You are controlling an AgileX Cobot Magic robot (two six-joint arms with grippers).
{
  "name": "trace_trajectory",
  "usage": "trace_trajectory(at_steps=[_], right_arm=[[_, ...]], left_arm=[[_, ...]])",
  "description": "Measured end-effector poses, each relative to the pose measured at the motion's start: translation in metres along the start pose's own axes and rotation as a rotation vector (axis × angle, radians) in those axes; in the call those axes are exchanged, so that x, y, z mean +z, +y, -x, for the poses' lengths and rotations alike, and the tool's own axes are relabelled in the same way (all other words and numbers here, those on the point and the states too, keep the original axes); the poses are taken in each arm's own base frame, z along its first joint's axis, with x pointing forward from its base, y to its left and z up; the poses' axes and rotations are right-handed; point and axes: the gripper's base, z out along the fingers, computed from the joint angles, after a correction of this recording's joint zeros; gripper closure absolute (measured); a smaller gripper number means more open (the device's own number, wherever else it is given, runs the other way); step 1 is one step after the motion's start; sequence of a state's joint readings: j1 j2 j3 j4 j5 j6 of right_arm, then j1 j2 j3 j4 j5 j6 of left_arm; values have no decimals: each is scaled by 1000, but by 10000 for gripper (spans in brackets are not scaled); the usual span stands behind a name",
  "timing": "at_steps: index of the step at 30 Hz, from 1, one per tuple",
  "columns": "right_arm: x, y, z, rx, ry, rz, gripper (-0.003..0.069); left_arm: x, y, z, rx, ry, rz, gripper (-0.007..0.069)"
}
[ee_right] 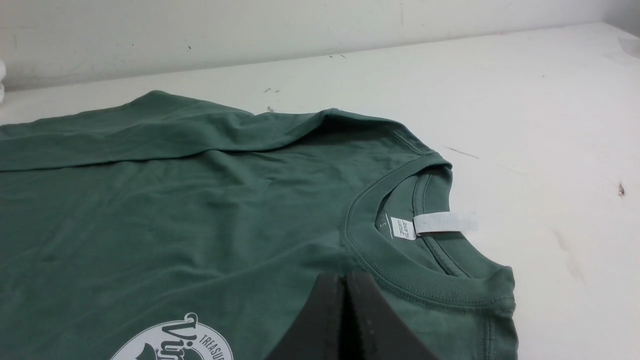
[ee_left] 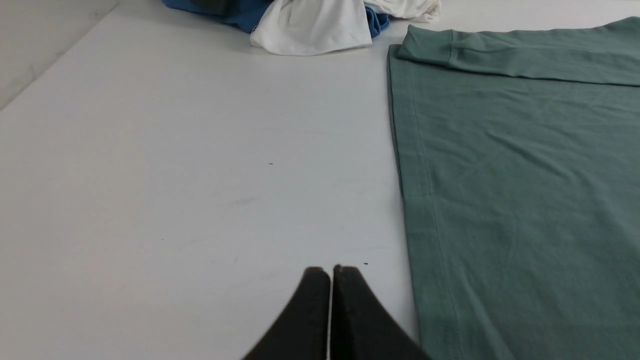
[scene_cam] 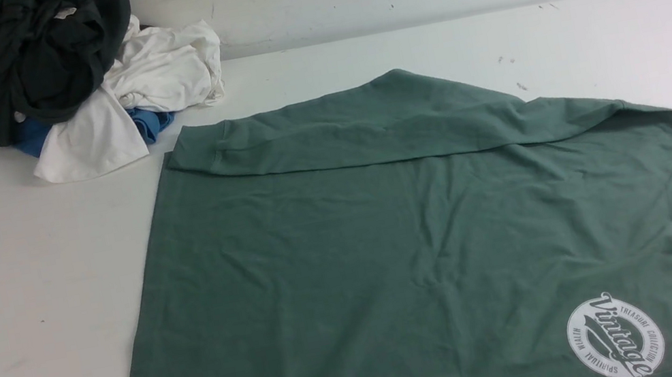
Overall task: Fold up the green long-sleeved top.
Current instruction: Use the left arm to clamp the cuff closest to it
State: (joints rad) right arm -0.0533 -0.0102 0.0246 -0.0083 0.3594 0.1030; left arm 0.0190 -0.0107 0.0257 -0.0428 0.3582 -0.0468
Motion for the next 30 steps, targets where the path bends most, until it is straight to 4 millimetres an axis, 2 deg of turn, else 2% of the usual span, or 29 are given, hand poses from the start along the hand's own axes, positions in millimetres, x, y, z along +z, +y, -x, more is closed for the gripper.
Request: trace_trajectory(at_steps=[30], right_arm=[[0,0,0,-2,0,-1,673]], left_arm=[[0,0,1,-16,-6,2,631]])
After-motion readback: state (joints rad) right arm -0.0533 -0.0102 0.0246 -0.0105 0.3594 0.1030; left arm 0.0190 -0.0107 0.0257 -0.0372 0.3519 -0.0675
